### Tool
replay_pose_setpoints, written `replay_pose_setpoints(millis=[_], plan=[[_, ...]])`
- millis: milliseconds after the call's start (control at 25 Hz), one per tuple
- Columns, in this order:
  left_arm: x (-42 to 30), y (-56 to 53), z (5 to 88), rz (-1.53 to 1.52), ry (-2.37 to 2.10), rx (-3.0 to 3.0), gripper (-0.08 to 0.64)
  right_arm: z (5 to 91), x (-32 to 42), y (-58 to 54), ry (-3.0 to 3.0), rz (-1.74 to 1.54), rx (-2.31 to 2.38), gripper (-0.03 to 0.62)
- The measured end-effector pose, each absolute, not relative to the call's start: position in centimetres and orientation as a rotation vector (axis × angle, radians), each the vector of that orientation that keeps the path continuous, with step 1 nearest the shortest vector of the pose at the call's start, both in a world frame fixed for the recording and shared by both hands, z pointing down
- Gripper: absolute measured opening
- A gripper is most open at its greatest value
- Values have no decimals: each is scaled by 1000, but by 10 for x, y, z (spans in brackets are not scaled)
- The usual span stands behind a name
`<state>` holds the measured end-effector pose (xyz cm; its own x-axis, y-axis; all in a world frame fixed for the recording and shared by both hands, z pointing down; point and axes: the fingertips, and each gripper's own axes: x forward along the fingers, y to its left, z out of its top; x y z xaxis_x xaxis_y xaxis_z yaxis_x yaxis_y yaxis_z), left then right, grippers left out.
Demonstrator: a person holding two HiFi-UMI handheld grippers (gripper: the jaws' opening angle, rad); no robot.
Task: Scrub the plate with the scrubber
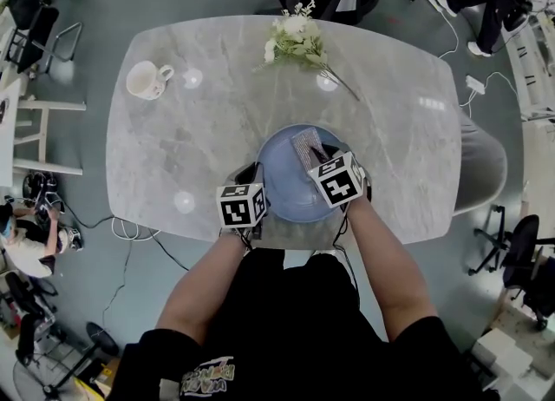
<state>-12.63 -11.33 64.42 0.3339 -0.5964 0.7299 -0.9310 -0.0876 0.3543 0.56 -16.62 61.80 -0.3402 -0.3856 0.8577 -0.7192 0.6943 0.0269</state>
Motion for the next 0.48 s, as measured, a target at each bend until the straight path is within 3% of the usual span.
replay_pose_setpoints(millis=[480], plan=[[-126, -112, 645, 530, -1367, 1792, 25, 612, 51, -182, -1915, 412, 956, 75]])
